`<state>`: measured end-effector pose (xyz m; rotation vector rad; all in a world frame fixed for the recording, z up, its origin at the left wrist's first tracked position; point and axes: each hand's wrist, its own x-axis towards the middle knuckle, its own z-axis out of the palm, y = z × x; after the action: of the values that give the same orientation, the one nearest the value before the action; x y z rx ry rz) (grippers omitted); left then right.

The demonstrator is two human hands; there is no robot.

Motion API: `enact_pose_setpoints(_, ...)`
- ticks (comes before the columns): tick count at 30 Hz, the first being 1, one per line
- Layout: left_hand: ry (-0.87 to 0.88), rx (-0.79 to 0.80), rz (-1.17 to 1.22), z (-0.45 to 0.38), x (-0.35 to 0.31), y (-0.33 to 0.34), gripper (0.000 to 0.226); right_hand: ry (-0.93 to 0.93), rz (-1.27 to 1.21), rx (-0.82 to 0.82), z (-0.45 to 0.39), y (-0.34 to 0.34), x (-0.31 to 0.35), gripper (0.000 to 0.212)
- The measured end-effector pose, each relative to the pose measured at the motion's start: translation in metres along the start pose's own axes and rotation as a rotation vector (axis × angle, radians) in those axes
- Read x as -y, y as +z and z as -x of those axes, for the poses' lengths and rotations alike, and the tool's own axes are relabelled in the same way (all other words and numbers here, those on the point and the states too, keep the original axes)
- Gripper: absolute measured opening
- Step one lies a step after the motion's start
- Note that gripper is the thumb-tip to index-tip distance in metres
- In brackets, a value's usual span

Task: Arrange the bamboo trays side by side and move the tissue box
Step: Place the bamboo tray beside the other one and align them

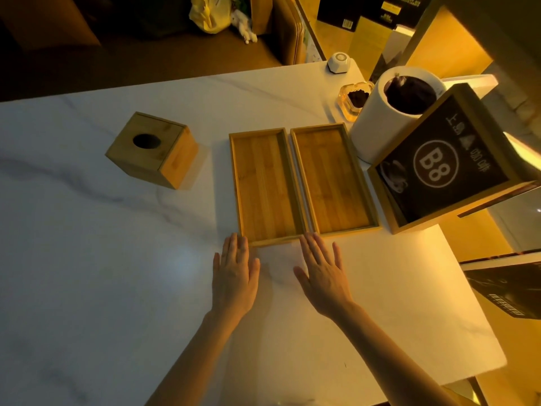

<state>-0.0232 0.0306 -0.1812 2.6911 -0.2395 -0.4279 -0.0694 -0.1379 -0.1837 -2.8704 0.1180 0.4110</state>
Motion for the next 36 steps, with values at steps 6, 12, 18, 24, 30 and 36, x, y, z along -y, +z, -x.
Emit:
enact_pose_setpoints(6, 0.003, 0.068, -0.02, -0.022, -0.008, -0.005, 0.059, -0.019, 0.031, -0.017, 0.0, -0.002, -0.006, 0.064)
enact_pose_setpoints(12, 0.01, 0.11, -0.057, -0.022, -0.008, -0.001, 0.062, -0.008, 0.008, -0.033, 0.004, 0.004, -0.009, 0.062)
enact_pose_setpoints(18, 0.022, 0.101, -0.054, -0.021, -0.008, 0.001, 0.062, -0.021, 0.003, -0.05, 0.005, 0.004, -0.013, 0.06)
enact_pose_setpoints(24, 0.03, 0.102, -0.042, -0.021, -0.01, 0.003, 0.062, -0.006, -0.006, -0.051, 0.005, 0.004, -0.016, 0.061)
enact_pose_setpoints(30, 0.039, 0.101, -0.05, -0.021, -0.011, 0.003, 0.062, -0.009, -0.004, -0.028, 0.005, 0.0, -0.017, 0.061)
enact_pose_setpoints(36, 0.05, 0.102, -0.052, -0.021, -0.012, 0.003, 0.064, 0.006, -0.051, 0.028, 0.005, -0.006, -0.017, 0.057)
